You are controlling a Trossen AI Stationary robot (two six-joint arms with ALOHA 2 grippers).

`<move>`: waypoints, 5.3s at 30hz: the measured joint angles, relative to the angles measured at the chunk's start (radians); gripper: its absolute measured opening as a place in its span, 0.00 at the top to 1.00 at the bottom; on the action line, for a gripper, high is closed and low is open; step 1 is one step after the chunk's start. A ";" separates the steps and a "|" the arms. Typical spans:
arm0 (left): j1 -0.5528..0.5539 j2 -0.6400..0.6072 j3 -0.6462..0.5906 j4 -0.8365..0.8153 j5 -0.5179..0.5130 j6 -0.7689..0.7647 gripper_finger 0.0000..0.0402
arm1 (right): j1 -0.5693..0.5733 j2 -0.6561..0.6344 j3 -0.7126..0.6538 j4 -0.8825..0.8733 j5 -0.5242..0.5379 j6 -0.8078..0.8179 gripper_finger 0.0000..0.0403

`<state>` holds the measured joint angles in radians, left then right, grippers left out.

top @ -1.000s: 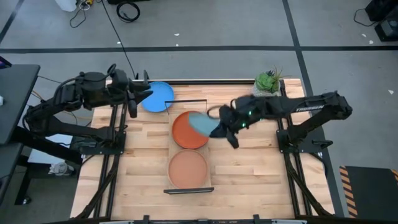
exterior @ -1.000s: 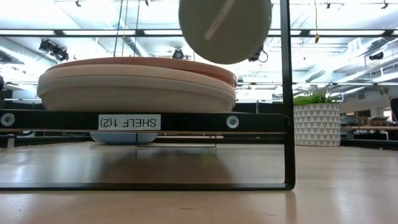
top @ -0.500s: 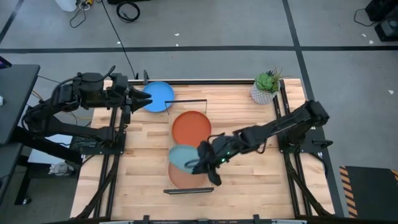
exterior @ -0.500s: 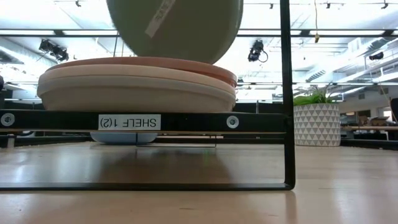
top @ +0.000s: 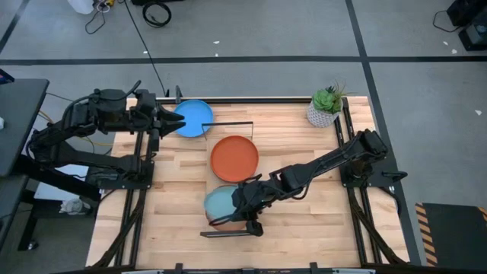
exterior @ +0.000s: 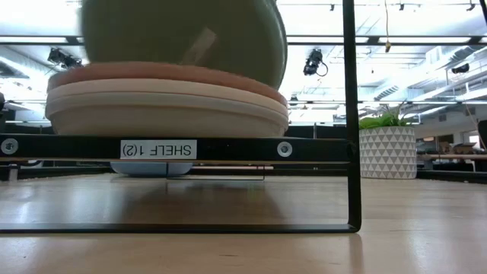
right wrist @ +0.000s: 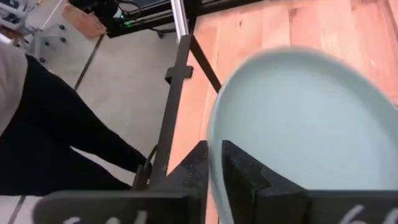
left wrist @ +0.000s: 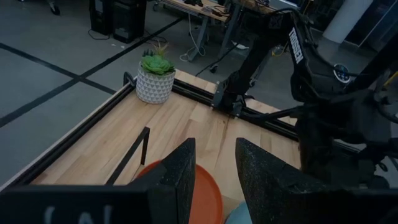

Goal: Place and stack plates onto a shelf
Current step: Stack the light blue plate on the brown plate on the shelf, then stack the blue plate on the orange plate on the shelf

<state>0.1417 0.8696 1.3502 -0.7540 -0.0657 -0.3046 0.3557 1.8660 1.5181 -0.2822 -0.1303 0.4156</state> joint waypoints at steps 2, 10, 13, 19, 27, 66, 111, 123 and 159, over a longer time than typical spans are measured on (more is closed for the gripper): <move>0.000 0.000 0.000 -0.001 0.000 -0.001 0.70 | 0.000 0.000 0.000 -0.005 -0.001 0.000 0.84; 0.000 0.000 0.000 -0.009 0.000 0.000 0.70 | -0.007 -0.011 0.000 0.001 -0.008 0.055 0.72; 0.000 0.000 0.000 -0.049 0.000 0.007 0.70 | -0.025 -0.023 0.000 -0.006 -0.028 0.097 0.71; 0.000 0.013 0.000 -0.223 -0.108 0.058 0.70 | -0.075 -0.082 0.000 -0.080 -0.013 0.139 0.72; 0.015 0.013 -0.088 -0.227 -0.148 0.064 0.70 | -0.164 -0.184 0.000 -0.191 0.046 0.078 0.72; 0.712 0.324 -0.755 0.308 0.212 0.293 0.68 | -0.283 -0.322 -0.001 -0.427 0.044 -0.181 0.72; 0.544 0.101 -0.615 0.190 0.037 0.350 0.97 | -0.358 -0.321 -0.001 -0.426 0.123 -0.226 0.72; 0.373 -0.088 -0.524 0.330 0.238 0.566 0.96 | -0.403 -0.390 -0.001 -0.622 0.374 -0.133 0.72; -0.112 0.462 -0.524 0.419 0.296 1.009 0.87 | -0.486 -0.546 -0.001 -0.717 0.472 -0.014 0.72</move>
<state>0.0295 1.3319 0.8261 -0.3352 0.2307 0.7042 -0.1300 1.3205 1.5169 -0.9993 0.3418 0.4011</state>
